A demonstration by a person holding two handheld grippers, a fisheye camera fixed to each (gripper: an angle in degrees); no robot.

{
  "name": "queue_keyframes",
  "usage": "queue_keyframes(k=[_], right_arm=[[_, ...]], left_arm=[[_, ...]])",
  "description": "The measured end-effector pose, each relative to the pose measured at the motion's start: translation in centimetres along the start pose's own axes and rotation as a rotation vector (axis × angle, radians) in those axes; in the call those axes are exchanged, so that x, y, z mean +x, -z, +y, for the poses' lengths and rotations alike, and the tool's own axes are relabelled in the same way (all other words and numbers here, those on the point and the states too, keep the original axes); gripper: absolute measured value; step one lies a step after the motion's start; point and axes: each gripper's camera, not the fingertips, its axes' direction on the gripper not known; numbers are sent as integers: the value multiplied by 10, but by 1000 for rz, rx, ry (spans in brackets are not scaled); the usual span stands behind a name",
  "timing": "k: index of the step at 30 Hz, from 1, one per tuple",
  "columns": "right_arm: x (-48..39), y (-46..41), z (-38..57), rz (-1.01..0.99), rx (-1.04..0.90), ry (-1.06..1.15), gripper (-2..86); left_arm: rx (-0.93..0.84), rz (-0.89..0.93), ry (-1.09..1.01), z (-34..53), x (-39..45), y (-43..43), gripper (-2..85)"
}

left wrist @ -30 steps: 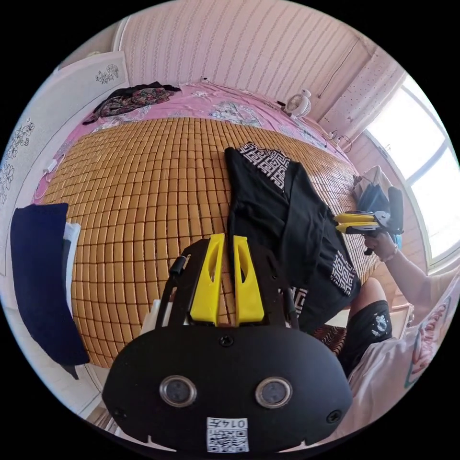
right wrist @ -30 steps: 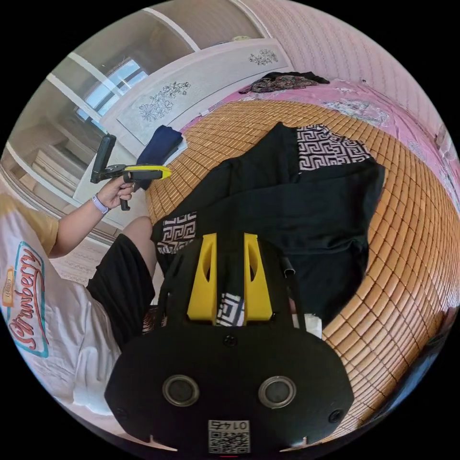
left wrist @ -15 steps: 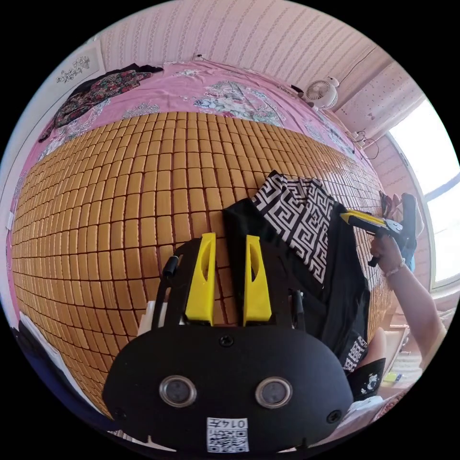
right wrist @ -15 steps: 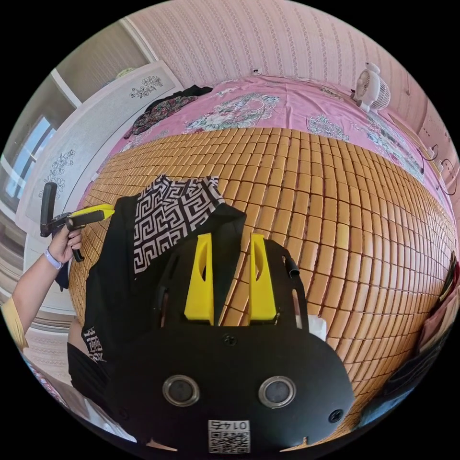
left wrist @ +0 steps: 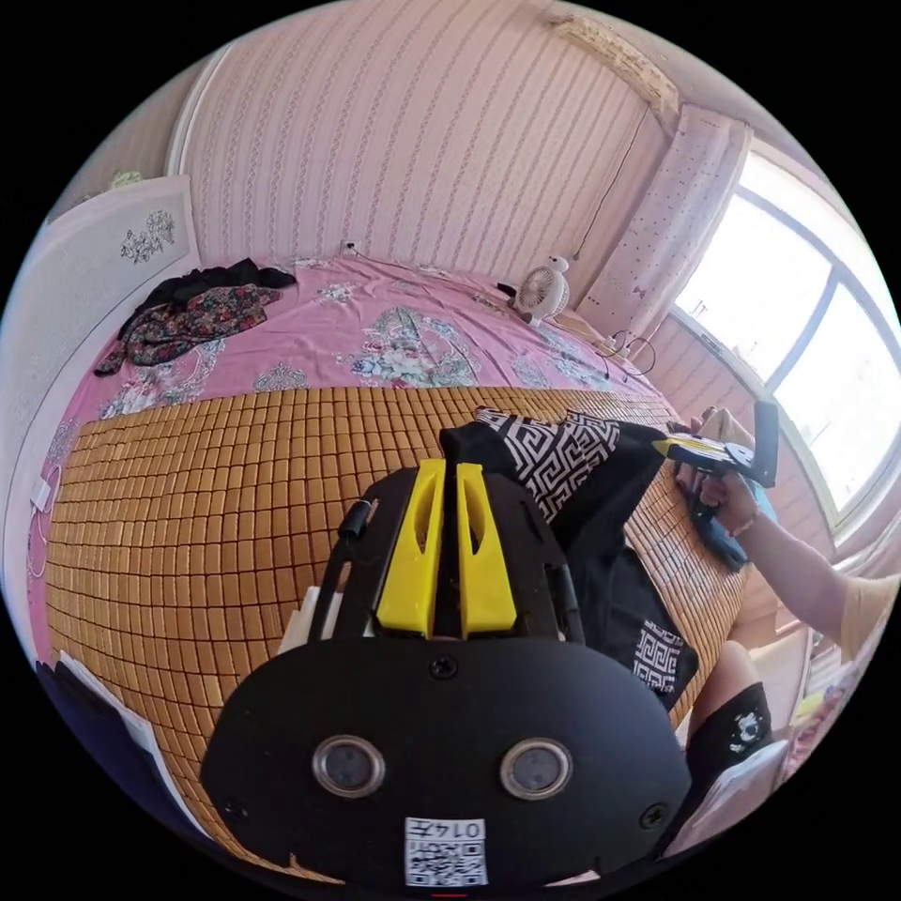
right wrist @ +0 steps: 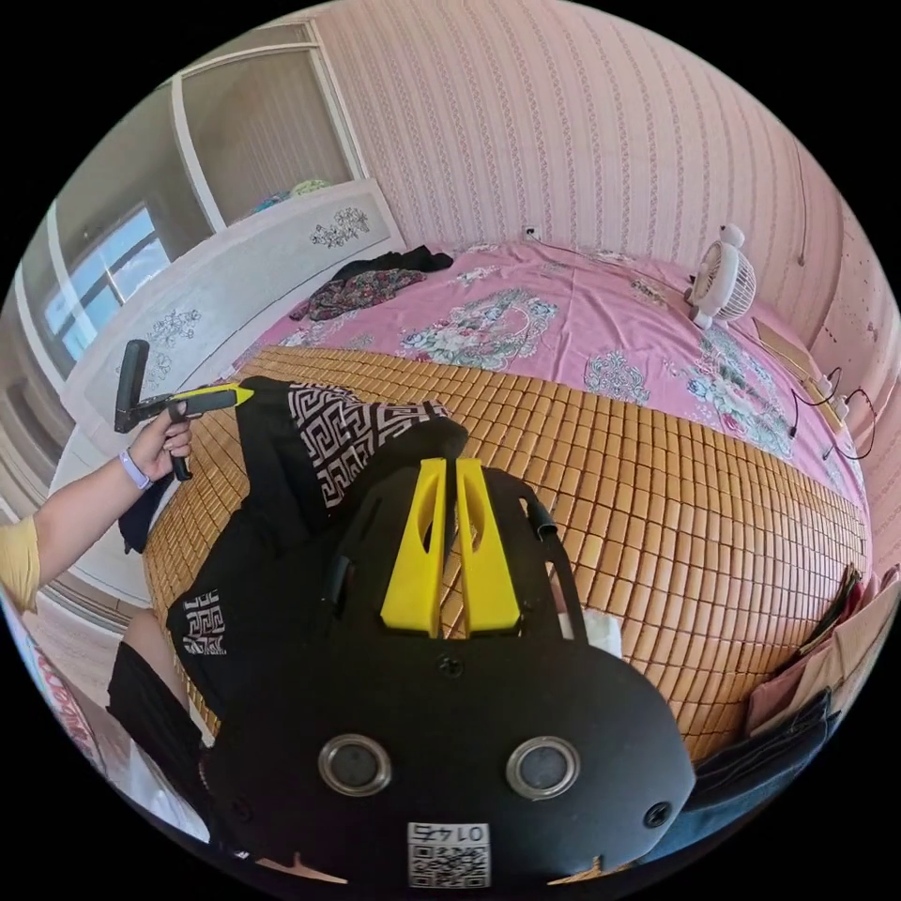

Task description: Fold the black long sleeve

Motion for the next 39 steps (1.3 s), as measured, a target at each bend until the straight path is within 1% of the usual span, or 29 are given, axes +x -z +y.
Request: queue_keyframes(k=[3,4,5,6,7,8,10,11,12,14,16,17,21,23,25,27,29,30,31,33,36,39], right_arm=[[-21,44,41,-53,55,91,5],[-31,63,63,-104,77,124,9],[-36,71,76,-128,82,141,13],[-46,84,102,-169,68,165,20],[-55,90,130,-189,18,165,37],[-59,91,143,-187,-19,156,45],[-67,90,194,-142,-156,68,62],[-67,89,204,-130,-191,40,63],[-67,88,219,-115,-240,-18,66],[-68,90,229,-124,-251,-78,68],[-71,86,224,-156,-237,-131,71],[-72,84,220,-170,-233,-140,72],[-91,52,183,-258,-231,-106,74],[-108,34,169,-335,-256,-80,74],[-139,15,157,-379,-300,3,74],[-161,1,154,-323,-363,77,72],[-174,-13,154,-239,-448,136,71],[-177,-20,156,-196,-490,162,69],[-176,-22,158,-184,-502,179,64],[-173,-22,157,-169,-501,195,42],[-170,-24,155,-188,-504,194,25],[-171,-26,147,-210,-505,164,28]], left_arm=[[53,53,-73,56,20,44,0],[48,94,-49,86,23,58,2],[2,149,-5,118,23,65,4],[-29,167,17,135,23,68,4],[-89,158,47,167,24,71,4],[-146,100,78,199,25,73,0],[-218,48,125,234,25,72,-6],[-248,39,155,247,25,71,-8],[-250,38,175,251,25,70,-8],[-221,59,223,254,28,65,-9],[-191,95,203,248,38,55,-10],[-204,116,172,241,48,42,-10],[-264,200,116,225,86,-7,-10],[-323,252,52,225,121,-35,-10],[-370,235,-16,234,146,-53,-10],[-440,172,-72,247,161,-72,-10],[-522,56,-91,265,161,-90,-10],[-520,64,-95,269,160,-91,-10],[-509,93,-83,275,155,-91,-10],[-543,112,-88,282,151,-95,-10],[-552,131,-84,291,149,-104,-10],[-570,149,-68,294,151,-109,-10]])
